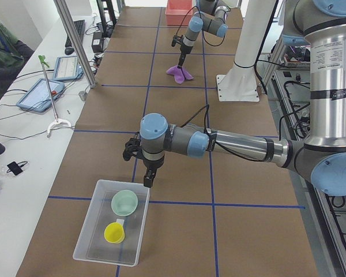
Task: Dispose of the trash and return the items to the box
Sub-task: 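Reach the right gripper to the purple cloth and pinch it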
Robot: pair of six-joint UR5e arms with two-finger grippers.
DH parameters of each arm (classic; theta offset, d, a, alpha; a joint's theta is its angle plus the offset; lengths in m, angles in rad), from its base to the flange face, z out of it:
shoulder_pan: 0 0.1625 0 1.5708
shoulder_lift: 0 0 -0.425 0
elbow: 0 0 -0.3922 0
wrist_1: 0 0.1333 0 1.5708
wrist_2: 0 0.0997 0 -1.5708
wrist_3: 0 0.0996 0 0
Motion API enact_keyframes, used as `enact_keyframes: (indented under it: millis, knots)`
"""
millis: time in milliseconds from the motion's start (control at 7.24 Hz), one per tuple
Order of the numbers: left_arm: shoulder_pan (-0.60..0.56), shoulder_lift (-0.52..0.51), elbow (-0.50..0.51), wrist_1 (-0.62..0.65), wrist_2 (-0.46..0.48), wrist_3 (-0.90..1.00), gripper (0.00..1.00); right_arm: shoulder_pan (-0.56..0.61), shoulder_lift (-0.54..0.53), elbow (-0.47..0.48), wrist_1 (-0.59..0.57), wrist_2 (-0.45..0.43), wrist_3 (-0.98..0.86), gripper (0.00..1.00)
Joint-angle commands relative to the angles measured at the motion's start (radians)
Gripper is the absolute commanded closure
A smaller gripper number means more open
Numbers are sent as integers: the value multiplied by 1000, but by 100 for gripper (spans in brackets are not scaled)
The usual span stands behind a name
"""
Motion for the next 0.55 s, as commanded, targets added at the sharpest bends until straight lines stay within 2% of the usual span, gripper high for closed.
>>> enact_keyframes:
  millis: [0,414]
  knots:
    - [0,0,0,-2,0,0,1,-10,1,-2,1,-8,-1,100]
    - [0,7,2,-5,0,0,1,13,-1,19,1,-15,-18,100]
